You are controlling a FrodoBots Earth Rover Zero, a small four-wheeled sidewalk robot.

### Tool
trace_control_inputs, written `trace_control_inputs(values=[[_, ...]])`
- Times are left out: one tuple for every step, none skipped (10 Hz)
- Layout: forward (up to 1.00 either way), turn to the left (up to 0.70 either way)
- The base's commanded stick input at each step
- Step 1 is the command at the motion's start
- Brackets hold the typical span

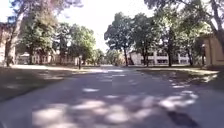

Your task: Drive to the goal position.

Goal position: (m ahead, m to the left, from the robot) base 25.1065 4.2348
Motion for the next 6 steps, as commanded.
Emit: trace_control_inputs(values=[[0.70, 0.00], [0.70, 0.00], [0.70, 0.00], [0.70, 0.00], [0.70, 0.00], [0.70, 0.00]])
